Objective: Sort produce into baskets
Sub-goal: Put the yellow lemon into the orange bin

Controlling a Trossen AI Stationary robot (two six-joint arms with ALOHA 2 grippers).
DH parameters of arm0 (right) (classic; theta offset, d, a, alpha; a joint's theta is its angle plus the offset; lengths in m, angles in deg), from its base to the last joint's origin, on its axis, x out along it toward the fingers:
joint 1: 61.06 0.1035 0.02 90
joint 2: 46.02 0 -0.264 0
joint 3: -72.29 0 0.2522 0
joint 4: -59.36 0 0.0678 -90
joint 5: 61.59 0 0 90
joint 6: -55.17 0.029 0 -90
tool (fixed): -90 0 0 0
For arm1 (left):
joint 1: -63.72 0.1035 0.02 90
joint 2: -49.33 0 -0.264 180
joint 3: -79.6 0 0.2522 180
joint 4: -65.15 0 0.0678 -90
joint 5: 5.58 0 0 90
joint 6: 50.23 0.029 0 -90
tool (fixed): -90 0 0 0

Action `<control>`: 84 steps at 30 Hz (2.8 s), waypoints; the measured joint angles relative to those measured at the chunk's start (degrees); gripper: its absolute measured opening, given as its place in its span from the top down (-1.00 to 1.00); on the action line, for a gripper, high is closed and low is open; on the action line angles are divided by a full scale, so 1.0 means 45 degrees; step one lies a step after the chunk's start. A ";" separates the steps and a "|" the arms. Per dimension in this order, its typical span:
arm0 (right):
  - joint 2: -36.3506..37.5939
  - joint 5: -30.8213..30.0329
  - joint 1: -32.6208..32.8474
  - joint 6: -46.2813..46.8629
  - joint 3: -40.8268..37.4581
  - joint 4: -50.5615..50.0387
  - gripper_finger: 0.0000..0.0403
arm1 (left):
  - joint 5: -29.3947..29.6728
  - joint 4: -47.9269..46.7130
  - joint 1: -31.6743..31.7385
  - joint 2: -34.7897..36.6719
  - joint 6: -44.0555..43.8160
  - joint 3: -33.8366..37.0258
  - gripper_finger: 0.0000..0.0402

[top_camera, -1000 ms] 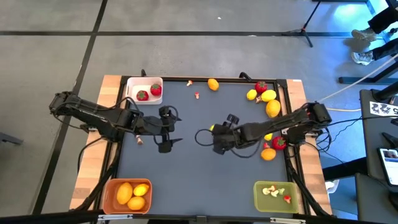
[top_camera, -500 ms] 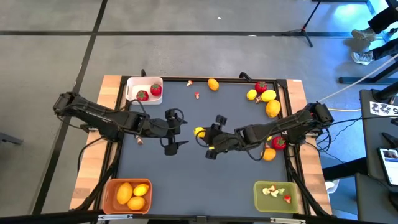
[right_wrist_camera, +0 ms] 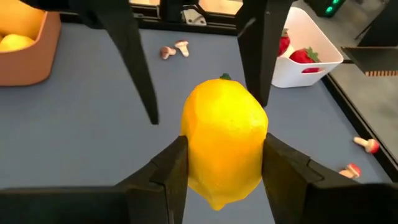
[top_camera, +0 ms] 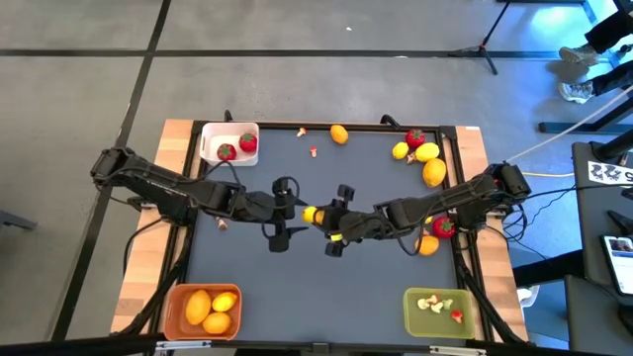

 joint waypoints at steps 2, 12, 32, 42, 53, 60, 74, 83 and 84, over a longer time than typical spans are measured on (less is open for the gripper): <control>0.0000 0.0011 0.0000 -0.0065 0.0000 0.0068 0.19 | -0.0007 0.0171 0.0000 0.0000 0.0005 0.0000 -0.36; 0.0000 0.0441 -0.0008 -0.0428 -0.0005 0.0572 0.19 | -0.0024 0.0294 0.0000 0.0000 0.0003 0.0000 0.07; -0.0005 -0.0094 0.0005 0.0144 0.0000 0.0438 0.16 | -0.0012 -0.0103 -0.0019 0.0071 -0.0350 -0.0029 0.24; 0.0000 -0.0208 0.0005 0.0904 0.0000 0.0269 -0.35 | 0.0032 -0.0909 -0.0024 0.0235 -0.0351 -0.0058 0.24; 0.0092 0.1076 0.0005 0.0843 0.0000 -0.1226 -0.66 | 0.0016 -0.4578 -0.0421 0.1613 -0.1683 -0.0078 0.24; 0.0092 0.1246 0.0000 0.1199 0.0000 -0.1869 -0.66 | -0.1284 -0.7237 -0.1539 0.2465 -0.3691 -0.0078 0.24; 0.0079 0.1241 -0.0010 0.0685 0.0000 -0.2283 -0.66 | -0.5301 -0.9416 -0.4575 0.2613 -0.9832 -0.0078 0.24; -0.0034 -0.0736 -0.0228 -0.1322 0.0000 -0.1667 -0.66 | -0.7997 -0.9338 -0.6024 0.2613 -1.5671 -0.0078 0.24; -0.0034 -0.0770 -0.0367 -0.1336 0.0000 -0.1617 -0.66 | -0.8093 -0.9338 -0.6259 0.2613 -1.6260 -0.0078 0.24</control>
